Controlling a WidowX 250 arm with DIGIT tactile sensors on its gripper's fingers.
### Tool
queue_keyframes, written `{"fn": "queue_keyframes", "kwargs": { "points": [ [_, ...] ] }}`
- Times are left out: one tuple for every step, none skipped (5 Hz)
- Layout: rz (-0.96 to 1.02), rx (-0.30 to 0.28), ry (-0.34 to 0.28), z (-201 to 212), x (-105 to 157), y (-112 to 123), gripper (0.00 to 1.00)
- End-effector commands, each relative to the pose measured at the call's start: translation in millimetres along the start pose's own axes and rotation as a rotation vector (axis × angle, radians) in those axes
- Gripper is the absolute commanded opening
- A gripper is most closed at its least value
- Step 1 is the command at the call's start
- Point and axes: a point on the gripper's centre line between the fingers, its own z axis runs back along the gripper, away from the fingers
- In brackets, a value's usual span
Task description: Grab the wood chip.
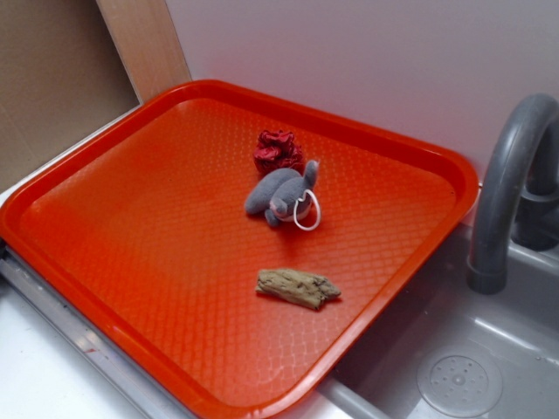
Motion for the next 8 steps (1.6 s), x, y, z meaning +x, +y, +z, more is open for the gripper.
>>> {"fn": "queue_keyframes", "kwargs": {
  "points": [
    [0.0, 0.0, 0.0, 0.0, 0.0, 0.0, 1.0],
    [-0.129, 0.017, -0.062, -2.1, 23.2, -17.4, 1.0],
    [-0.306, 0.02, -0.128, -3.5, 38.1, -42.7, 1.0],
    [-0.556, -0.002, -0.197, -14.2, 47.2, -86.5, 1.0],
    [-0.794, -0.086, -0.217, -30.8, 41.9, -131.8, 1.0],
    [-0.981, -0.124, -0.199, -50.7, 30.5, -169.9, 1.0],
    [-1.093, -0.189, -0.174, -70.5, 22.8, -205.7, 1.0],
    [-1.142, -0.177, -0.12, -95.1, 19.8, -231.9, 1.0]
  ]
}}
